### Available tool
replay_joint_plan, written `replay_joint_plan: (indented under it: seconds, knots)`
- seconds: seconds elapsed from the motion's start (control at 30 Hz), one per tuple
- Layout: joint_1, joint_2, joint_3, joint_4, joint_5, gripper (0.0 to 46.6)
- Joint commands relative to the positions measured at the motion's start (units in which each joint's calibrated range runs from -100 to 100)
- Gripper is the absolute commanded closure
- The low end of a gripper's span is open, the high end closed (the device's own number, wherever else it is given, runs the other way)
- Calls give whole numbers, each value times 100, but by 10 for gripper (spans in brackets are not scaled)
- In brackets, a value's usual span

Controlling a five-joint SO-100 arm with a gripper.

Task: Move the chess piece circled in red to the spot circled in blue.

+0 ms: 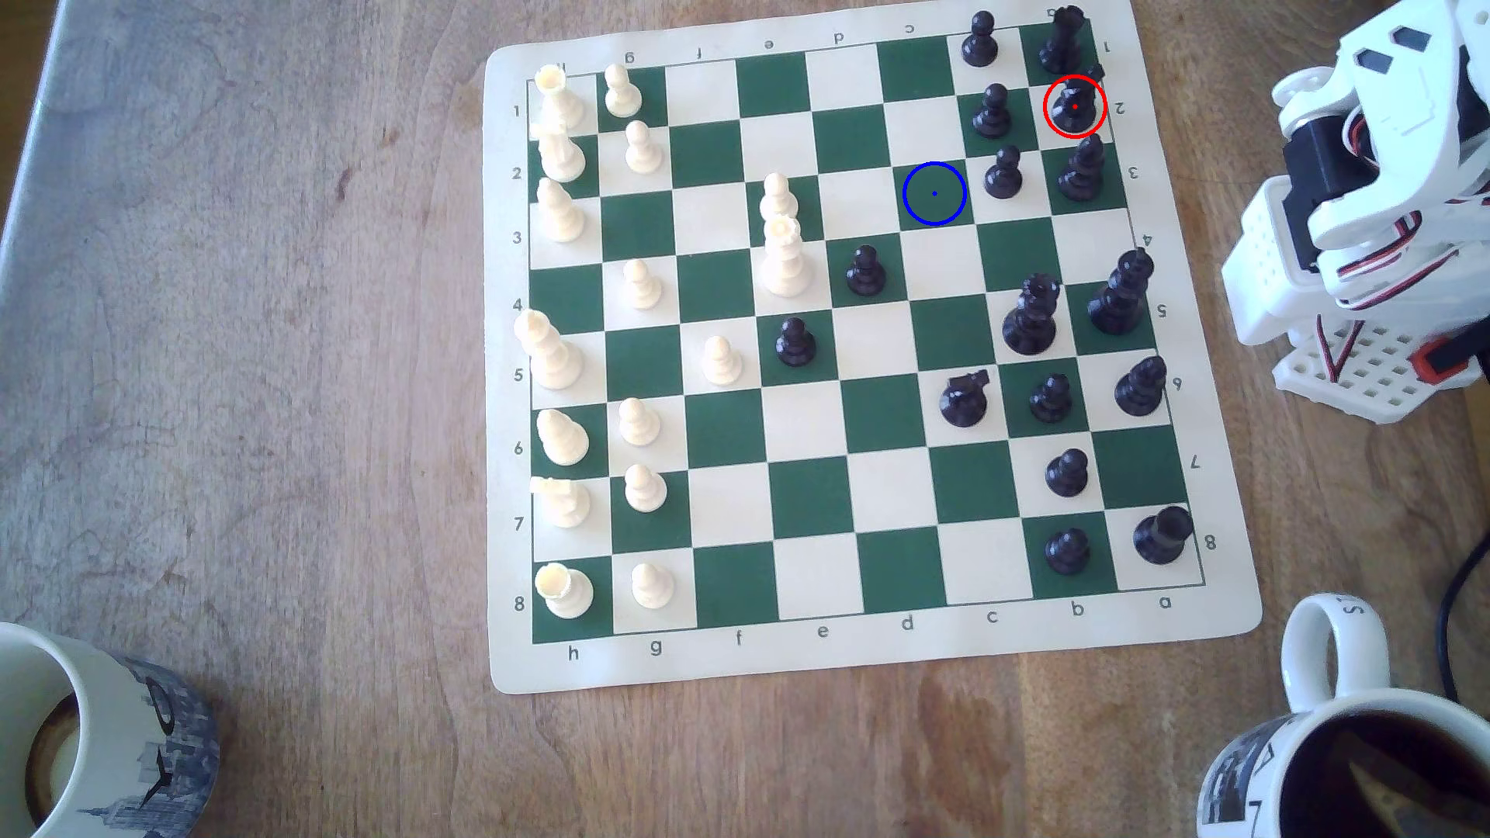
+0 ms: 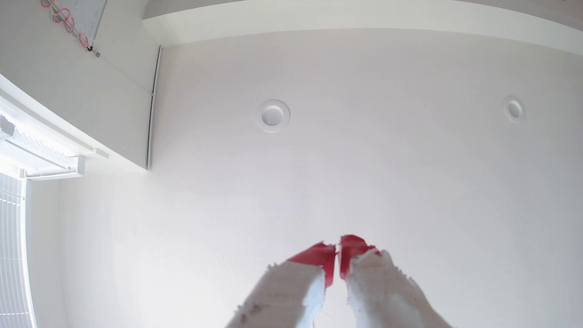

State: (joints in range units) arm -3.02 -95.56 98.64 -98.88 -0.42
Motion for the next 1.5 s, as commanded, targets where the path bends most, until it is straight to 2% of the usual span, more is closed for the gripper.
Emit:
replay_joint_plan:
  seconds: [0.0, 0.37, 0.67, 0.87, 1.07, 1.17, 1.23, 1.27, 1.3, 1.47]
  knots:
    - [510, -20, 126, -71, 10, 464]
    - [1151, -28, -19, 2026, 10, 464]
    - [2090, -28, -1460, 6088, -20, 464]
    - [3153, 40, -2711, 9323, -34, 464]
    - [3701, 1084, -3500, 10961, -39, 463]
    - [4045, 1220, -3844, 11928, -44, 427]
    - [4162, 1347, -4089, 12526, -44, 422]
    - [4186, 1423, -4180, 12755, -24, 425]
    - [4186, 1670, -4425, 13214, 166, 419]
    - [4389, 2943, -5612, 14557, 293, 418]
